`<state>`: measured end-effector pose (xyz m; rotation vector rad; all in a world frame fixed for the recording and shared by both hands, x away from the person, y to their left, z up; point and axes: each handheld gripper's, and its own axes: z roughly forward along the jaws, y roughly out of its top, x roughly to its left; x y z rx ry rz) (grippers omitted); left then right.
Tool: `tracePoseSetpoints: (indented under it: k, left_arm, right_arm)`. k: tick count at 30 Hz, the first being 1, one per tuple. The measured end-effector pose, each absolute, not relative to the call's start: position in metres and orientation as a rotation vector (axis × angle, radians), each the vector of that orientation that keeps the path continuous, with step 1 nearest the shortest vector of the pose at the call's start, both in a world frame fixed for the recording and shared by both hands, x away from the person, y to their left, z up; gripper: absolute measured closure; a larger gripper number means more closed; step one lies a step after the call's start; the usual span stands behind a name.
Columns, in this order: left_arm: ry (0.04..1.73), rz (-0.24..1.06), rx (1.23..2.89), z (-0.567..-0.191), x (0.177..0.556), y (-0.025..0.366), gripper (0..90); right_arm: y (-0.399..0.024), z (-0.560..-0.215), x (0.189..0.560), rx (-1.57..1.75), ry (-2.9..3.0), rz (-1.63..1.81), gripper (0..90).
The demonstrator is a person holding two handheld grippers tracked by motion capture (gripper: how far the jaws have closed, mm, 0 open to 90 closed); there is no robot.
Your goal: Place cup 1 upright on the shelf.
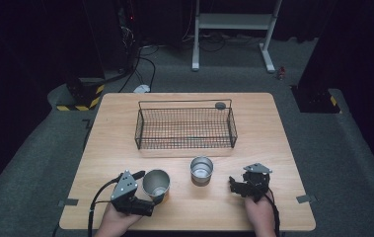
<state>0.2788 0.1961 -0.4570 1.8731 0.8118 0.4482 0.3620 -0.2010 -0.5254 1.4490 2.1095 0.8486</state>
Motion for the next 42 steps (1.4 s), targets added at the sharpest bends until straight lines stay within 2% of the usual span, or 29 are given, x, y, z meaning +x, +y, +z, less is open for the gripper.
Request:
tracePoseSetpoints:
  k: [28,36,42]
  left_arm:
    - [0.815,0.422,1.933,-0.483,0.29,0.191,0.6]
    - [0.81,0.412,1.902,-0.487,0.291,0.192,12.7]
    - [0.799,0.416,1.905,-0.487,0.29,0.193,14.3]
  right_arm:
    - [-0.201,-0.525,0.362,1.449,2.11,0.849,9.0]
    - [-0.201,-0.525,0.362,1.449,2.11,0.848,9.0]
    - [-0.201,-0.525,0.362,1.449,2.109,0.849,8.9]
